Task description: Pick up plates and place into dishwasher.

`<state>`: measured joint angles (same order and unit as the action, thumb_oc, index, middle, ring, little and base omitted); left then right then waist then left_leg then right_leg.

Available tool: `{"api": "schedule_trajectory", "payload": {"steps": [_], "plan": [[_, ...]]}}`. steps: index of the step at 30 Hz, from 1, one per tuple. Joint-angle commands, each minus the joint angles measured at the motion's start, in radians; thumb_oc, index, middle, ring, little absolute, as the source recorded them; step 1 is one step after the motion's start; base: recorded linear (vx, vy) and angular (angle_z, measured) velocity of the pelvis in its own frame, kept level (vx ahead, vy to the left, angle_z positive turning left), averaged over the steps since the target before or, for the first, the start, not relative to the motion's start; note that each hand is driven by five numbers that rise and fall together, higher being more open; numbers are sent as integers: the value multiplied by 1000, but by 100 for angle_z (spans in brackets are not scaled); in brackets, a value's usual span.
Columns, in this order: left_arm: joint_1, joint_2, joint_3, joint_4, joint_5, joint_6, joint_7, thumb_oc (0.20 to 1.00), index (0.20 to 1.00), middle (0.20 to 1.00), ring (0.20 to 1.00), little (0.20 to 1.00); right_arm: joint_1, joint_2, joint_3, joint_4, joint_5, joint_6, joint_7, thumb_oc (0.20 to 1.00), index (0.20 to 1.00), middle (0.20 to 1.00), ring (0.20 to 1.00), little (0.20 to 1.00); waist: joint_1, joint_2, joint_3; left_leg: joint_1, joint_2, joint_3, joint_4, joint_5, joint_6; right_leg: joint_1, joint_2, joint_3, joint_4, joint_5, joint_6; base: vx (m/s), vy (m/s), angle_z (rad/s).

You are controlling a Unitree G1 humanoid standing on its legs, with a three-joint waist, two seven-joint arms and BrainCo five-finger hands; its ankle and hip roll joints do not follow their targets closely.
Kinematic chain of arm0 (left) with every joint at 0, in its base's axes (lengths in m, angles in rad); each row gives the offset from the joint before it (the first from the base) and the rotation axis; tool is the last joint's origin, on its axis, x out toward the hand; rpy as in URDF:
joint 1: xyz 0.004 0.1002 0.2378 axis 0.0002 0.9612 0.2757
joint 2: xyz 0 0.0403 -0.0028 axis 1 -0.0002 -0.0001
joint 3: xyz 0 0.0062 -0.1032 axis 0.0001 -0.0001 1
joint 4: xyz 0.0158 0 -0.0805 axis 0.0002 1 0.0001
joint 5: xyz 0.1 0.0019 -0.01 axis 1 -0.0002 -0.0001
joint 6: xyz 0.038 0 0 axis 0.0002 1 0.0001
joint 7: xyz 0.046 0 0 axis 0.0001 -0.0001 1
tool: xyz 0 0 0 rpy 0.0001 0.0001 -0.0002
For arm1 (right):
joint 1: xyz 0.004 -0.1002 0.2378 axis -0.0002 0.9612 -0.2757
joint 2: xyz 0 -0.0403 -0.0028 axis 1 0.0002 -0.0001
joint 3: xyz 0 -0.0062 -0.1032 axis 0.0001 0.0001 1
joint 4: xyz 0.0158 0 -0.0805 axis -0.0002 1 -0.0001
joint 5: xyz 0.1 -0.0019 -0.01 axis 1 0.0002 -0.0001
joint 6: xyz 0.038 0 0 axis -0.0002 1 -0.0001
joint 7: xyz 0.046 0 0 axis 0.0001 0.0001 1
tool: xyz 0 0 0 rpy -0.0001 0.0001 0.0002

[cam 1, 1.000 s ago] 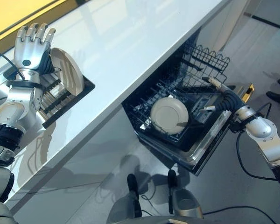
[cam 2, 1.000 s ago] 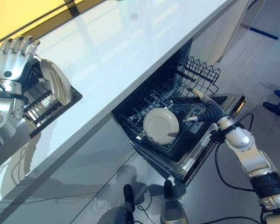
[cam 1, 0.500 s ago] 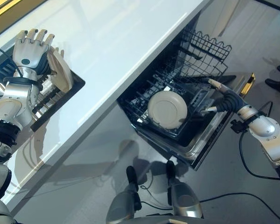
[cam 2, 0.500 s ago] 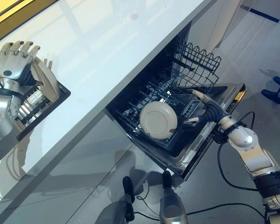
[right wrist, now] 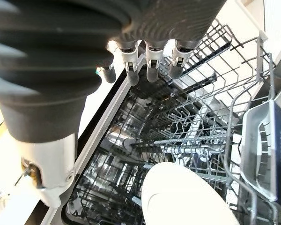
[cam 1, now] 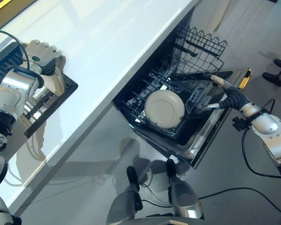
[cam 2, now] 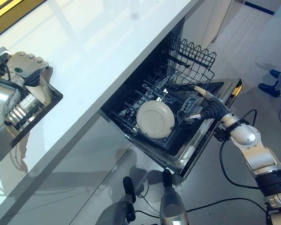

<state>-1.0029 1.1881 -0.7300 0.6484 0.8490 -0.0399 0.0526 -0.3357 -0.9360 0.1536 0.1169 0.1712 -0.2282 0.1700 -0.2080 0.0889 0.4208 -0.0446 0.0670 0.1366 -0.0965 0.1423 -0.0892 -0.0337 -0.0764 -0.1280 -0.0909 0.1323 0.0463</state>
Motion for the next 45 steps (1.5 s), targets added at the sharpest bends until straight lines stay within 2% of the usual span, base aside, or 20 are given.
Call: {"api": "schedule_trajectory", "payload": {"steps": [1,7,9,11,15,18,22,26,28,33,38,45], "plan": [[-61,56,-23,44,-13,2,-15,200,200,200,200,200,-58,-78,-53,-89,52,-27,-12,1000,1000,1000,1000,1000,7,-3,-37,31,-54,32,9,-148,7,-65,-52,9,63,-94,100,8,-39,0],[-40,80,-17,35,-17,-11,-38,200,200,200,200,200,-15,-57,-67,-121,48,-37,-15,1000,1000,1000,1000,1000,16,5,-85,59,-55,25,9,-157,7,-18,-53,-2,38,-92,105,20,-72,4],[-33,87,-10,30,-50,16,-43,200,200,200,200,200,-2,-49,-67,-134,56,-41,-20,1000,1000,1000,1000,1000,20,6,-107,69,-56,21,9,-159,8,-2,-53,-6,31,-92,106,5,-107,7],[-15,102,9,12,-88,32,-5,200,200,200,200,200,21,-39,-76,-148,53,-46,-17,1000,1000,1000,1000,1000,28,7,-127,80,-55,18,9,-163,10,13,-53,-9,28,-95,107,-7,-124,6],[27,118,73,-17,-171,42,167,200,200,200,200,200,61,-18,-81,-159,52,-79,-31,1000,1000,1000,1000,1000,51,5,-175,101,-53,7,9,-170,15,44,-59,-22,24,-102,108,-10,-130,4],[81,106,152,-65,-200,-15,303,200,200,200,200,200,62,19,-75,-165,51,-126,-39,1000,1000,1000,1000,1000,78,-2,-217,124,-48,0,9,-179,19,74,-61,-32,26,-113,107,6,-146,2],[150,95,222,-176,-207,-68,413,200,200,200,200,200,31,46,-52,-179,64,-152,-66,1000,1000,1000,1000,1000,108,-5,-257,147,-43,-14,12,-189,21,103,-63,-42,30,-127,104,21,-116,7],[248,41,323,-335,-238,-121,500,200,200,200,200,200,-23,107,-22,-183,62,-181,-103,1000,1000,1000,1000,1000,151,-17,-287,161,-38,-37,18,-199,21,132,-60,-57,29,-142,99,-18,-116,9],[280,6,362,-401,-254,-132,496,200,200,200,200,200,-53,126,1,-191,57,-180,-130,1000,1000,1000,1000,1000,166,-23,-296,166,-35,-45,19,-202,22,143,-58,-64,27,-148,95,-15,-99,8],[305,-155,396,-501,-316,-233,504,200,200,200,200,200,-172,215,78,-168,45,-192,-190,1000,1000,1000,1000,1000,206,-43,-315,177,-27,-75,23,-209,21,170,-51,-83,29,-163,84,-10,-91,13],[247,-251,354,-573,-413,-272,419,200,200,200,200,200,-286,263,164,-109,-14,-168,-260,1000,1000,1000,1000,1000,231,-60,-331,182,-24,-91,24,-210,22,187,-46,-100,23,-169,78,1,-72,12],[236,-367,332,-631,-579,-325,313,200,200,200,200,200,-382,333,218,-42,-9,-158,-278,1000,1000,1000,1000,1000,257,-77,-336,181,-25,-110,33,-214,28,196,-44,-108,22,-172,71,17,-60,9]]}}
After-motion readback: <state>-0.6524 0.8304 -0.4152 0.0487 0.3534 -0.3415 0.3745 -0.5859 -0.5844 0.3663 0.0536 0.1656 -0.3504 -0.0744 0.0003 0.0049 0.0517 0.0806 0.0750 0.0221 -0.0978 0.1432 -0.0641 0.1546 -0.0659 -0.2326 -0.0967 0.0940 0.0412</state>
